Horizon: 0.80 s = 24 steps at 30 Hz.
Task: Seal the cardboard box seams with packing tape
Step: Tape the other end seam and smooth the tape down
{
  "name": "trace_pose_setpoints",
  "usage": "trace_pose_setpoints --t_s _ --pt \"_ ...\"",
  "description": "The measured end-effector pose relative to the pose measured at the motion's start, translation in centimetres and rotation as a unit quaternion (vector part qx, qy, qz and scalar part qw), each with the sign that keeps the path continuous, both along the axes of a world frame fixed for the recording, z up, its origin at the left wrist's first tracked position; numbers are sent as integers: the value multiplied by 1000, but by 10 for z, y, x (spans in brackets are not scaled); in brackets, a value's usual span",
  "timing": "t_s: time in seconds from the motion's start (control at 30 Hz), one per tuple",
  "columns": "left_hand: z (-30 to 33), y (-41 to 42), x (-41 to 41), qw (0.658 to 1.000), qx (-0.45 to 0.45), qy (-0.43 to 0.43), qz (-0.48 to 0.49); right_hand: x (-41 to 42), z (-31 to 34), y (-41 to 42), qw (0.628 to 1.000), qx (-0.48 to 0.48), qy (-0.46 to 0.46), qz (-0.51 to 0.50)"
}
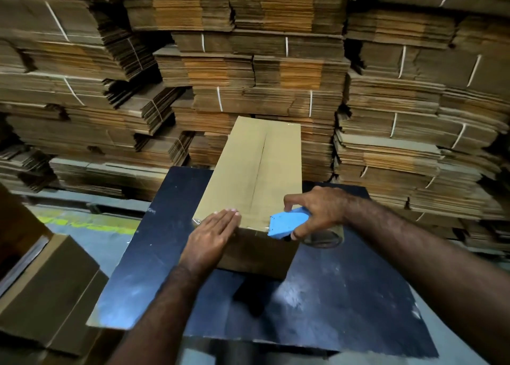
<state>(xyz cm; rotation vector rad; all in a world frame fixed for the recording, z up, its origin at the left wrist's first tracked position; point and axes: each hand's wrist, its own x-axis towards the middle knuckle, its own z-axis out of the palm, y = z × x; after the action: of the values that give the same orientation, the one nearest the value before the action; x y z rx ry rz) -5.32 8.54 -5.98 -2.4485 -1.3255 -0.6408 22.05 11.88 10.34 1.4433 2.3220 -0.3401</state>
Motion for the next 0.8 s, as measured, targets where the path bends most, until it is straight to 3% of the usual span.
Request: trace_pose_setpoints --t_s 0.37,0.8 --pt "12 -12 52 996 -92 5 -1 0 -13 -8 999 42 17 -9" --pt "22 -16 44 991 -133 20 15 51 -23 -10 997 38 62 2"
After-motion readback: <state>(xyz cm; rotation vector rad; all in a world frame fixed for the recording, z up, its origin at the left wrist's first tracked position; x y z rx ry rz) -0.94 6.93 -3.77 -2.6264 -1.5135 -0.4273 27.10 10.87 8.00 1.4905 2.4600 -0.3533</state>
